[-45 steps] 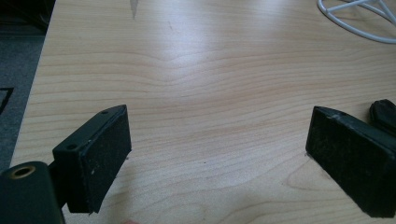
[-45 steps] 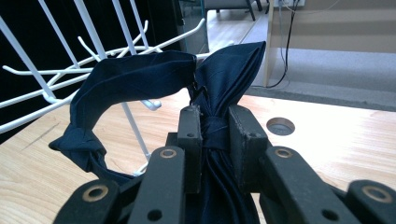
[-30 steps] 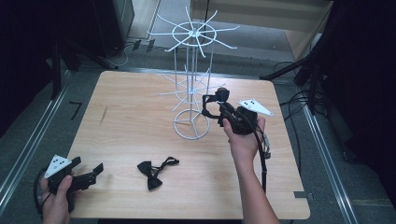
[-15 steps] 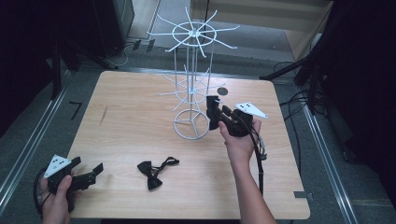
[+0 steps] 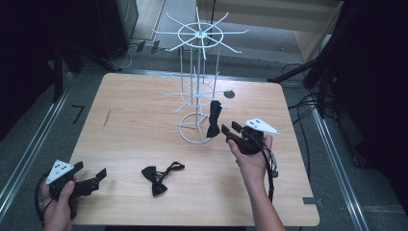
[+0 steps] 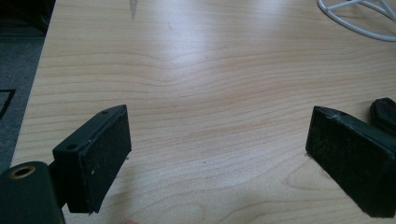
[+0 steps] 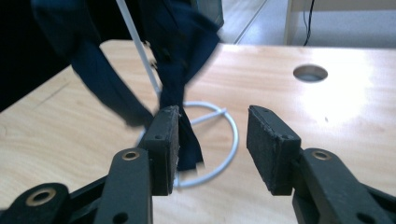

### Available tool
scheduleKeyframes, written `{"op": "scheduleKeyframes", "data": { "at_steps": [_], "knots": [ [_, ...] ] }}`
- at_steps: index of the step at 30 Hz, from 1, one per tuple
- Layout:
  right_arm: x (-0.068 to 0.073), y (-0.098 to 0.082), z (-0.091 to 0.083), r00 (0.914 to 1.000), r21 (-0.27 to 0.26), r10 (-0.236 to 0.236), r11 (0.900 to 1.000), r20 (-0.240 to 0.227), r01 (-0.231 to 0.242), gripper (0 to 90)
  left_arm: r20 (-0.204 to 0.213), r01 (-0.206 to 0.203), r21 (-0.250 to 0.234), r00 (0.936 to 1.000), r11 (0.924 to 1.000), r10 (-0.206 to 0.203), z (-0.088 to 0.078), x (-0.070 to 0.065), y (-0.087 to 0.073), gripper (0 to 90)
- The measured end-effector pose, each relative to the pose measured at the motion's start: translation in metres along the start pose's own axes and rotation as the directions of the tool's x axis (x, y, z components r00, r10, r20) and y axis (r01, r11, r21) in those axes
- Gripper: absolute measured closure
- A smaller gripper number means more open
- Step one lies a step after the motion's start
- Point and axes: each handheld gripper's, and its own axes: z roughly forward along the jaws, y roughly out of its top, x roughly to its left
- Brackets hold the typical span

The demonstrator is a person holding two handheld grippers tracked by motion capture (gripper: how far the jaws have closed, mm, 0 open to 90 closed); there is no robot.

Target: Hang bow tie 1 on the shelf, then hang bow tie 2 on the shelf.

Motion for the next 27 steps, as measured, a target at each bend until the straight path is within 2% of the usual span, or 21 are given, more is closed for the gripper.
{"op": "scheduleKeyframes", "data": {
  "at_steps": [5,10,11,13,14,17,19,20,21,25,26,27],
  "knots": [
    [-0.002,-0.016,-0.007,1.0,0.035,-0.003,0.999,-0.002,0.003,53.0,0.001,-0.005,0.003,1.0,1.0,0.005,0.0,0.0,0.0,7.3],
    [-0.003,-0.032,-0.015,0.9998,0.035,0.004,0.999,-0.018,-0.003,51.9,-0.002,-0.004,0.002,1.0,1.0,0.004,0.0,0.0,0.0,7.3],
    [-0.004,-0.04,-0.018,0.9996,0.037,0.019,0.999,-0.022,-0.018,52.0,-0.004,0.0,-0.001,1.0,1.0,0.0,0.0,0.0,0.0,7.3],
    [-0.004,-0.042,-0.018,0.9997,0.044,0.019,0.999,-0.019,-0.018,51.8,-0.004,0.0,0.0,1.0,1.0,0.0,0.0,0.0,0.0,7.3],
    [-0.004,-0.048,-0.018,0.9999,0.074,0.006,0.997,-0.011,-0.005,51.4,-0.005,-0.002,-0.001,1.0,1.0,0.002,0.0,0.0,0.0,7.3],
    [-0.003,-0.053,-0.019,0.9996,0.078,0.022,0.997,-0.017,-0.021,51.4,-0.005,-0.004,0.003,1.0,1.0,0.004,-0.001,0.0,0.0,7.3],
    [0.005,-0.058,-0.015,0.9997,0.115,-0.003,0.993,-0.026,0.006,50.9,-0.003,-0.008,0.003,1.0,1.0,0.008,-0.001,0.0,0.0,7.3],
    [0.005,-0.058,-0.015,0.9997,0.115,-0.003,0.993,-0.026,0.006,50.9,-0.001,-0.008,0.003,1.0,1.0,0.008,-0.001,0.0,0.0,7.3],
    [0.013,-0.061,-0.01,0.999,0.143,-0.017,0.989,-0.042,0.023,50.2,-0.001,-0.01,0.003,0.9999,0.9999,0.01,-0.001,-0.001,0.0,7.3],
    [0.028,-0.064,-0.001,0.9958,0.179,-0.046,0.982,-0.079,0.06,49.4,0.002,-0.012,0.004,0.9999,0.9999,0.012,-0.001,0.0,0.0,7.3],
    [0.028,-0.064,-0.001,0.9958,0.179,-0.046,0.982,-0.079,0.06,49.4,0.002,-0.012,0.004,0.9999,0.9999,0.012,-0.001,0.0,0.0,7.3],
    [0.036,-0.066,0.002,0.9934,0.194,-0.062,0.978,-0.097,0.08,48.9,0.005,-0.009,0.009,0.9999,0.9999,0.009,0.0,0.0,0.0,7.3]
  ]
}}
